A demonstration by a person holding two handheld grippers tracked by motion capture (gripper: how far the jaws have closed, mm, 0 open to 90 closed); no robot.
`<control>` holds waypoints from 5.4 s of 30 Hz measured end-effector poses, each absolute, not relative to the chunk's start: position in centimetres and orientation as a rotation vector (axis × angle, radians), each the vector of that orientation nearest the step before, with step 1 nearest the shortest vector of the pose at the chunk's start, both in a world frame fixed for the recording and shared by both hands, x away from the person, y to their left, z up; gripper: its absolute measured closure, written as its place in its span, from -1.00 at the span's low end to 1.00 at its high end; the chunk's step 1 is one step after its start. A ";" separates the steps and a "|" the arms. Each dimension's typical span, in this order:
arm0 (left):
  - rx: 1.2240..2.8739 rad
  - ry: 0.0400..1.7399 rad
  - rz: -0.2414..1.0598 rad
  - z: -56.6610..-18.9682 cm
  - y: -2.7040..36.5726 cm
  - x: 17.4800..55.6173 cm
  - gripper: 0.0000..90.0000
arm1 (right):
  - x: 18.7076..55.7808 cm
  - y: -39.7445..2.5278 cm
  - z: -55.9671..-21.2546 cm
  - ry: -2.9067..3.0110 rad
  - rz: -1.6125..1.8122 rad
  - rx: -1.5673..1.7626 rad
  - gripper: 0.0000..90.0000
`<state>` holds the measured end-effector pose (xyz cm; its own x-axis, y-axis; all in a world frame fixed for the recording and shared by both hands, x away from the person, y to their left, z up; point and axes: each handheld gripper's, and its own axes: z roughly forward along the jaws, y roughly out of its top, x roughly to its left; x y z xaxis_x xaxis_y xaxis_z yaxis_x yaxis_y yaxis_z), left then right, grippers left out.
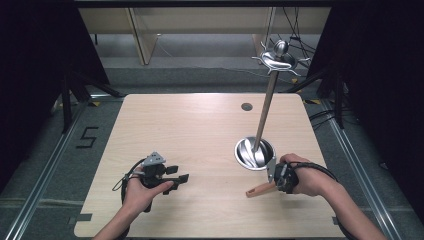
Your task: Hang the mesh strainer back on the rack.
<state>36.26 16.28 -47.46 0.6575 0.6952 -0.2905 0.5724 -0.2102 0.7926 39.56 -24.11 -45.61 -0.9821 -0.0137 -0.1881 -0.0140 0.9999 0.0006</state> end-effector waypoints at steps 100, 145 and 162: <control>1.883 1.009 0.175 -47.4 16.5 36.3 -0.12 | 36.3 -31.2 -41.6 2.236 1.220 1.041 0.55; 1.872 1.020 0.179 -47.3 16.7 36.3 -0.11 | 35.6 -30.7 -37.3 1.941 1.354 1.044 0.55; 1.875 1.020 0.179 -47.4 16.7 36.4 -0.12 | 35.7 -30.0 -35.2 1.893 1.362 1.112 0.55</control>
<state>36.35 16.74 -47.39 0.6400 0.7124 -0.2879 0.5720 -0.1914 0.7976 35.66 -29.99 -35.24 -0.5057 0.8622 0.0315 0.3040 0.1439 0.9417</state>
